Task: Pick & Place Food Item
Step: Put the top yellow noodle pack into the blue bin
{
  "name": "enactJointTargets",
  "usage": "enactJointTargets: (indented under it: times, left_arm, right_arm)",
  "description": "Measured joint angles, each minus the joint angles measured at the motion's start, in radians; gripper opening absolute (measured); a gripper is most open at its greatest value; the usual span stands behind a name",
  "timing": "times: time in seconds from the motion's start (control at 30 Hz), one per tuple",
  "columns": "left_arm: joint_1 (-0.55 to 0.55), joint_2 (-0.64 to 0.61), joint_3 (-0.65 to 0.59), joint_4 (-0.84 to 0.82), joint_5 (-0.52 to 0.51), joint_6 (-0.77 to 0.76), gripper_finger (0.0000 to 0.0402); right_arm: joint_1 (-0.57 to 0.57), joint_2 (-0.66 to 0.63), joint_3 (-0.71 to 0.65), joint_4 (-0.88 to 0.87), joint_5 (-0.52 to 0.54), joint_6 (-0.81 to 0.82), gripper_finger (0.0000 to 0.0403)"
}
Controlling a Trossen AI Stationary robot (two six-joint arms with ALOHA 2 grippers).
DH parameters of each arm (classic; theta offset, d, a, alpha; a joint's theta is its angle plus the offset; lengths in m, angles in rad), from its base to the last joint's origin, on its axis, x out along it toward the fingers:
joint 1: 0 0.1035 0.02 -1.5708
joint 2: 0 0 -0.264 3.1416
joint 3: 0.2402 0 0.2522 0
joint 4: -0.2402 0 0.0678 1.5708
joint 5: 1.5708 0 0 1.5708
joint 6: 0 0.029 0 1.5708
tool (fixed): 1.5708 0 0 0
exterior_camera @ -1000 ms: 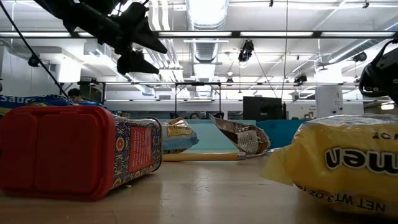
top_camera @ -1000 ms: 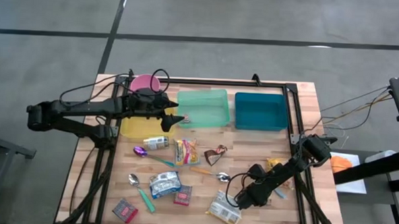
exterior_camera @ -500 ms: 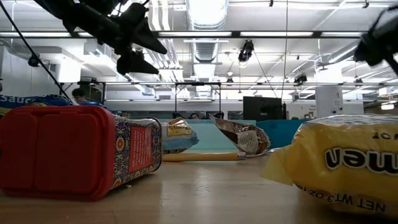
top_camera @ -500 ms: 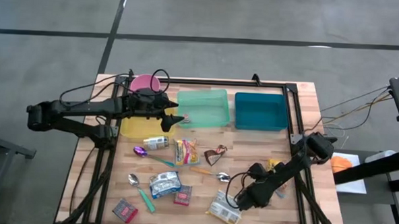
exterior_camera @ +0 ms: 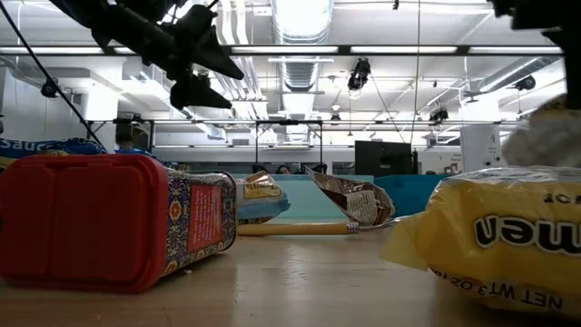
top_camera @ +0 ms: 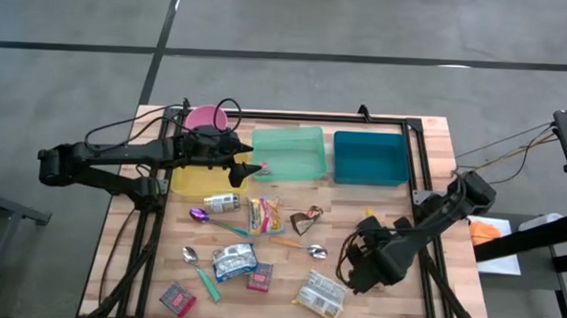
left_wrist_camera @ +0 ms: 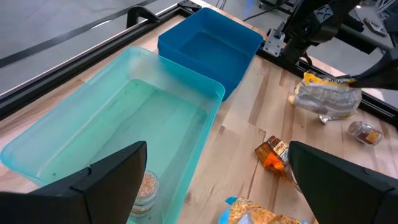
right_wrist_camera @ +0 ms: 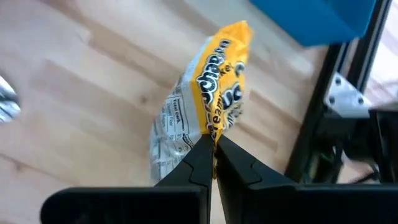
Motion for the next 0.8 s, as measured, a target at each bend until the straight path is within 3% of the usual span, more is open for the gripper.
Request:
enactJointTargets:
  times: [0.4, 0.8]
  left_arm:
    - [0.000, 0.000, 0.000, -0.065, -0.007, 0.000, 0.0398]
    - [0.001, 0.000, 0.000, -0.093, -0.007, 0.000, 0.0397]
  right_arm:
    - [-0.079, -0.104, -0.049, 0.000, 0.153, -0.057, 0.0010]
    - [-0.229, -0.238, -0.050, 0.000, 0.333, -0.250, 0.0010]
